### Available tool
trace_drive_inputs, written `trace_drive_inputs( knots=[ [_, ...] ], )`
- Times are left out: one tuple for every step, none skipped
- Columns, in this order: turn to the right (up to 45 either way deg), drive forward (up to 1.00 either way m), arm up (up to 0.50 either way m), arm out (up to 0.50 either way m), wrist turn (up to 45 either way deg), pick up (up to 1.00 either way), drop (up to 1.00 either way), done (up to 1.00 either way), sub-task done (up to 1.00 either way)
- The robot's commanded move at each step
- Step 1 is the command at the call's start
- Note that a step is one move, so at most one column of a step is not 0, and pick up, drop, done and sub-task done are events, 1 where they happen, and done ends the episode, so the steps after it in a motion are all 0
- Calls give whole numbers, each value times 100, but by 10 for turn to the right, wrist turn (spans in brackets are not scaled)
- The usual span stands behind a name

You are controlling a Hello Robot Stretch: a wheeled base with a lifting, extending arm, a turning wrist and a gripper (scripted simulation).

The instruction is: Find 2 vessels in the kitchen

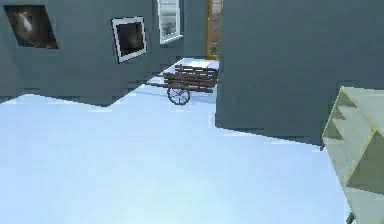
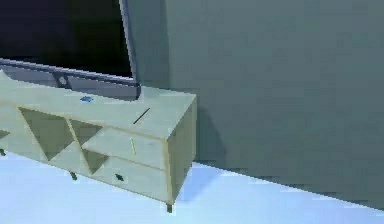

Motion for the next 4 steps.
trace_drive_inputs(
  knots=[
    [-450, 0, 0, 0, 0, 0, 0, 0, 0],
    [-150, 0, 0, 0, 0, 0, 0, 0, 0],
    [0, 100, 0, 0, 0, 0, 0, 0, 0],
    [0, 100, 0, 0, 0, 0, 0, 0, 0]
  ],
)
